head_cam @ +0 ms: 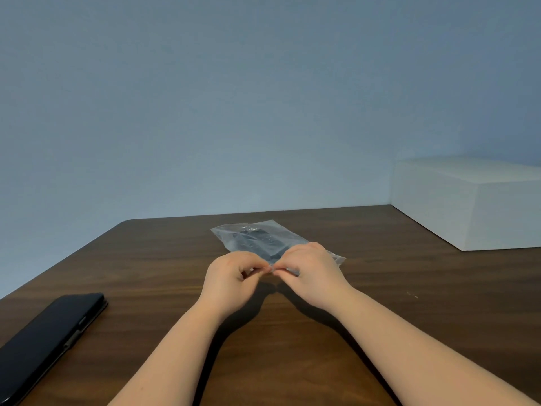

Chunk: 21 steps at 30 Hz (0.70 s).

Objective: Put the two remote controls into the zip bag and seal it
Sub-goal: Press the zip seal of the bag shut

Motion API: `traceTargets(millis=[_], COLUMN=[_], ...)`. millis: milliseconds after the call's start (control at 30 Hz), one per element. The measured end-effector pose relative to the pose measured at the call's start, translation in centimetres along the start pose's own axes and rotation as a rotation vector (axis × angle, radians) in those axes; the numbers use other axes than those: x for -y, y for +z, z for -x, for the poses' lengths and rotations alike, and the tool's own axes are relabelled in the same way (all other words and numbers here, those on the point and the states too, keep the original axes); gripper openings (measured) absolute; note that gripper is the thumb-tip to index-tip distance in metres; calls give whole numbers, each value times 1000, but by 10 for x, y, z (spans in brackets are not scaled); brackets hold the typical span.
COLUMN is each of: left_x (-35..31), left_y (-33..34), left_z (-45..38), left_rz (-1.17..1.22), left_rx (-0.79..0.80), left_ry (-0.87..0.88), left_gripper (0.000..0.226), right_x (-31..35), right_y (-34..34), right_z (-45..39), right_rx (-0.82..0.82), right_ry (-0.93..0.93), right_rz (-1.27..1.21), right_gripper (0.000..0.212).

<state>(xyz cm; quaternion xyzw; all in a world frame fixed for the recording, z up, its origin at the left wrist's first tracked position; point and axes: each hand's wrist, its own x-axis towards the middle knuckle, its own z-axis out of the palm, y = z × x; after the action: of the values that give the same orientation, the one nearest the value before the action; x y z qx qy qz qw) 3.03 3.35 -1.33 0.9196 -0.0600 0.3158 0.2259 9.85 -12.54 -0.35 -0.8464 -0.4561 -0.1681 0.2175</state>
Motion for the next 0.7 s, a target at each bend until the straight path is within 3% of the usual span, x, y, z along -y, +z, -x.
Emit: traceTargets(millis=[333,700], left_x=[0,2], left_y=[-3,-3], left_z=[0,-2], left_rz=[143,64], left_rx=[42,70], left_ry=[-80,-85], left_gripper=[13,13], right_x=[3,6], right_y=[-4,1], right_z=[-1,-1], right_rx=[3,0], right_ry=[33,28], right_rz=[-43,-34], right_gripper=[21,19])
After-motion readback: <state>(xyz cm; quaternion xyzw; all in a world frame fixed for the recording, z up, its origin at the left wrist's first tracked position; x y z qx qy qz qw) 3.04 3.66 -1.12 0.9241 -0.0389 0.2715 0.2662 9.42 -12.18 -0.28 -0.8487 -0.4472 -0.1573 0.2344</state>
